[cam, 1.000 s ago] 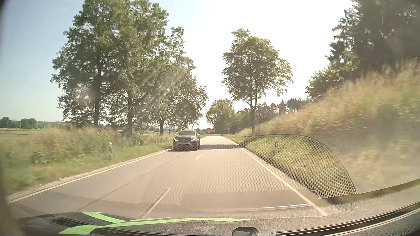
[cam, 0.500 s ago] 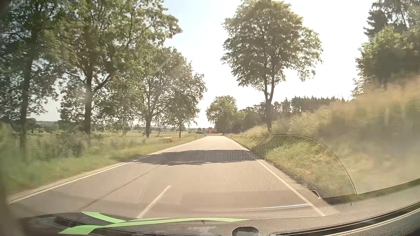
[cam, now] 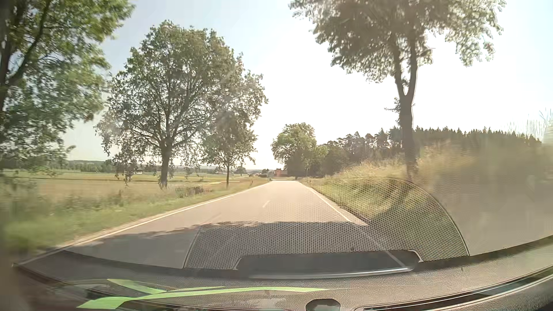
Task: Follow the waypoints while adhering to traffic rules and regulations
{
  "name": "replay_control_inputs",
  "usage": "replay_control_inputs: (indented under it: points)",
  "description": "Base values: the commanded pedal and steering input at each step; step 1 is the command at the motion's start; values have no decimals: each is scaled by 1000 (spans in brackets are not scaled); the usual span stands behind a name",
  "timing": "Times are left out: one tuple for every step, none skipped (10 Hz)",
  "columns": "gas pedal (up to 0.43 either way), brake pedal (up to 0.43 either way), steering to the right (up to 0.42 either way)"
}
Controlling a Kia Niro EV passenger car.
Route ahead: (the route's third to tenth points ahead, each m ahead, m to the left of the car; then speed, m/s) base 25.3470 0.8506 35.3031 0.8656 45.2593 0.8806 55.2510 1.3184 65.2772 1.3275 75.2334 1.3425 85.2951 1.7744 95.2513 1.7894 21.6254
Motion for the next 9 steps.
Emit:
replay_control_inputs:
  points:
    - [228,0,-3]
    - [220,0,-3]
    - [209,0,-3]
    - [209,0,-3]
    - [209,0,-3]
    - [220,0,-2]
    - [228,0,0]
    - [228,0,0]
    - [228,0,0]
